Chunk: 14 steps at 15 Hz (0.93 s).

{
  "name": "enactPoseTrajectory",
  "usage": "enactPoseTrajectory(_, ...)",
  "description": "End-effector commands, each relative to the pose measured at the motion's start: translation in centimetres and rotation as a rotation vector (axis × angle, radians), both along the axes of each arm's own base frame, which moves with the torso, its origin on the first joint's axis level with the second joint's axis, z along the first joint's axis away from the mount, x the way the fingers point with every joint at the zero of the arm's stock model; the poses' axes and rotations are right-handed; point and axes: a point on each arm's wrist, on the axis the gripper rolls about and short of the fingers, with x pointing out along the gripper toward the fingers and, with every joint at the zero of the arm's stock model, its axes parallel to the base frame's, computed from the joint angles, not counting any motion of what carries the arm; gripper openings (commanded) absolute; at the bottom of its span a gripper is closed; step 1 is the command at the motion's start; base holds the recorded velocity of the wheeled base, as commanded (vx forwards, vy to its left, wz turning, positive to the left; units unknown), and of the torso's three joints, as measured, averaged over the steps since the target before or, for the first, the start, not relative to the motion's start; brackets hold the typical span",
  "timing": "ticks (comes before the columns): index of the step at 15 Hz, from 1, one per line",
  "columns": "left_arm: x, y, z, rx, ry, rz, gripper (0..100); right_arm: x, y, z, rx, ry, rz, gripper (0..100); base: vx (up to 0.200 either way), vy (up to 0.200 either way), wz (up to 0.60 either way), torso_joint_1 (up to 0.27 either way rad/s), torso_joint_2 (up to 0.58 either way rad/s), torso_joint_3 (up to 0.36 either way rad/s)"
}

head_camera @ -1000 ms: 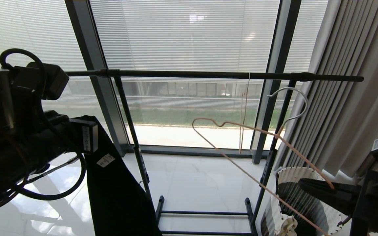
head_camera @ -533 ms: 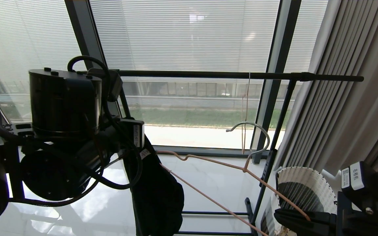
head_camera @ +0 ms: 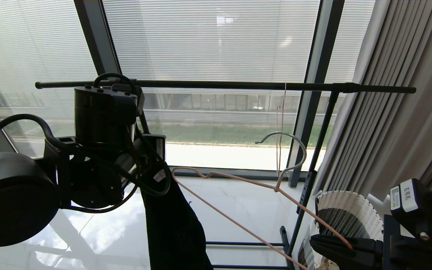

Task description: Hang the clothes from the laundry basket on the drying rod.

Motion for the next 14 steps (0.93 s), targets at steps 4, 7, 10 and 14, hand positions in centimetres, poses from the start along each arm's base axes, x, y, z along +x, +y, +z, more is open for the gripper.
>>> enactPoseTrajectory(4, 0.1, -0.4, -0.2, -0.004, -0.002, -0.01, 0, 0.3, 1.4, 0.4, -0.001, 0.005, 0.031, 0, 0.0, 0.0, 0.0, 0.0, 0.0, 0.0)
enactPoseTrajectory(7, -0.2, -0.6, 0.1, -0.01, -0.012, -0.021, 0, 1.3, 2.9, 0.3, 0.016, 0.01, 0.018, 0, 0.0, 0.0, 0.0, 0.0, 0.0, 0.0)
enactPoseTrajectory(10, -0.4, -0.6, 0.4, -0.017, -0.021, -0.022, 0, 2.4, 4.3, 0.4, 0.061, 0.022, -0.006, 0, 0.0, 0.0, 0.0, 0.0, 0.0, 0.0)
enactPoseTrajectory(14, -0.5, -0.6, 0.4, -0.014, -0.023, -0.015, 0, 3.1, 4.9, 0.8, 0.076, 0.023, -0.025, 0, 0.0, 0.0, 0.0, 0.0, 0.0, 0.0)
